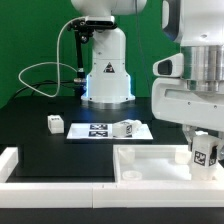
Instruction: Assemble one leg
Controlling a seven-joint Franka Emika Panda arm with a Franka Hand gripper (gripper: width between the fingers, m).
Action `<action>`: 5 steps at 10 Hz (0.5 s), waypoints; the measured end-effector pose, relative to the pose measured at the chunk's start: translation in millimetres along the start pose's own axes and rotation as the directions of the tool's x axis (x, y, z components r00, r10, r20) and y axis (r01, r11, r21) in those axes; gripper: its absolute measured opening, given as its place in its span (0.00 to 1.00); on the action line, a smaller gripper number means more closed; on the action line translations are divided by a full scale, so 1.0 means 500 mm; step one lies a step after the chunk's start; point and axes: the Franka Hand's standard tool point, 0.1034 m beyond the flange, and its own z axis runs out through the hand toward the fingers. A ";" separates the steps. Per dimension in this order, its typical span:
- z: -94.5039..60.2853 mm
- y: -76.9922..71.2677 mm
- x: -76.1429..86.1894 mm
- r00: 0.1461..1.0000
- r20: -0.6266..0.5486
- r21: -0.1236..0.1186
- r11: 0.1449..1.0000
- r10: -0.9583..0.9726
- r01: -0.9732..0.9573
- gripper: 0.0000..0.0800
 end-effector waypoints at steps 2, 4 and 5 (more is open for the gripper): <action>0.001 -0.002 0.000 0.939 0.047 0.005 0.940 0.342 -0.343 0.36; 0.001 -0.004 0.002 0.812 0.097 -0.006 0.816 0.576 -0.578 0.36; 0.001 -0.004 0.002 0.774 0.098 -0.011 0.778 0.626 -0.628 0.36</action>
Offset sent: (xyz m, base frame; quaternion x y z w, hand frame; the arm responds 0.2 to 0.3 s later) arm 0.0217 0.0103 0.0046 0.0726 -0.1005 0.4148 0.9014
